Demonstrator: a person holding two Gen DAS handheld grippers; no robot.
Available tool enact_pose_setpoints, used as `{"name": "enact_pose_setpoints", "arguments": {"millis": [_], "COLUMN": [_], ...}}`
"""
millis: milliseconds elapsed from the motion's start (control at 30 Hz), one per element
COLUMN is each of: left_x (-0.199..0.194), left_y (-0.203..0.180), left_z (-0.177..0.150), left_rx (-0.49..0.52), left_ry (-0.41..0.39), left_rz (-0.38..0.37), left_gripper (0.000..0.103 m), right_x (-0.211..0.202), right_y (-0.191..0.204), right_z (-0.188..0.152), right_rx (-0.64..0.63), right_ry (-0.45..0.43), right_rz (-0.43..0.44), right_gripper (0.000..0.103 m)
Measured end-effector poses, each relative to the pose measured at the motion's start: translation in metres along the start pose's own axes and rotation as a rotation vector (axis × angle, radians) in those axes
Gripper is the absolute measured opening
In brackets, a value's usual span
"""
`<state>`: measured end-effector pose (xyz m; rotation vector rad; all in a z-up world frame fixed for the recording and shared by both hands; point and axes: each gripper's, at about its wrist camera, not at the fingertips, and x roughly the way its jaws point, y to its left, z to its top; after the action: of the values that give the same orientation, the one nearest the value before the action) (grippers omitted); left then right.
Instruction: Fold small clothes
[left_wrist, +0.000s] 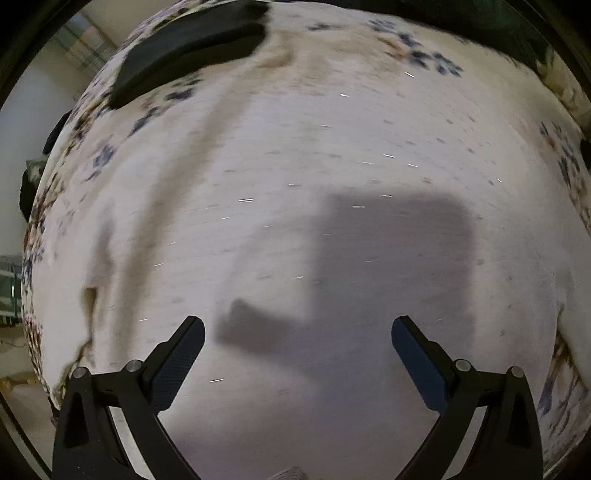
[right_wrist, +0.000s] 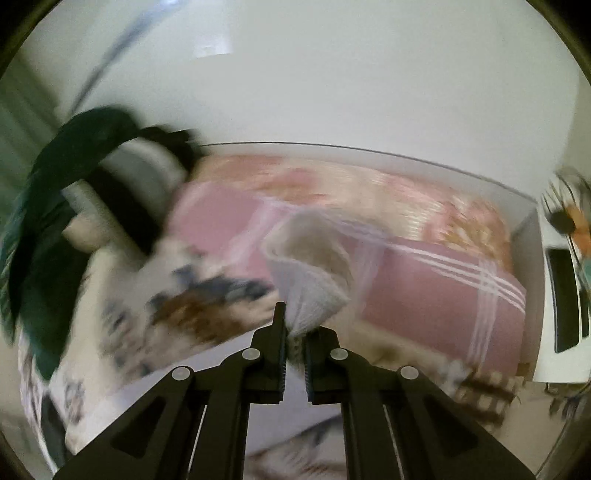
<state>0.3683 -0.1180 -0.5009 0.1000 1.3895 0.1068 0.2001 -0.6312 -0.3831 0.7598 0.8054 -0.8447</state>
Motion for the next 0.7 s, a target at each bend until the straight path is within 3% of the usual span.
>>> {"name": "enact_pose_setpoints", "arguments": {"millis": [133,300,367,500,600,700], "left_x": [-0.014,-0.019,-0.017,0.0,0.006,0.018], "left_y": [0.054,0.141,0.167,0.227,0.256,0.285], "left_z": [-0.009,-0.021,-0.029,-0.042,-0.054,-0.06], "left_rx": [-0.06,-0.144,-0.175,-0.251,-0.293,-0.336], "left_ry": [-0.032,-0.056,-0.054,-0.031,-0.025,-0.012], "left_rz": [0.01,0.056,0.082,0.113,0.14,0.133], "left_gripper": [0.103,0.103,0.103,0.103,0.103,0.103], "right_x": [-0.039,-0.051,-0.048,-0.035,-0.02,-0.005], "right_y": [0.098,0.243,0.296,0.396,0.441,0.461], "right_z": [-0.036,-0.129,-0.177,-0.309,-0.399,-0.461], "right_rx": [-0.19,-0.404,-0.485,-0.701,-0.854,-0.954], "right_ry": [0.02,0.077,0.101,0.164,0.196,0.22], "right_rz": [0.122,0.273,0.314,0.352,0.337,0.308], "right_gripper": [0.008,0.008,0.008,0.008,0.007,0.007]}}
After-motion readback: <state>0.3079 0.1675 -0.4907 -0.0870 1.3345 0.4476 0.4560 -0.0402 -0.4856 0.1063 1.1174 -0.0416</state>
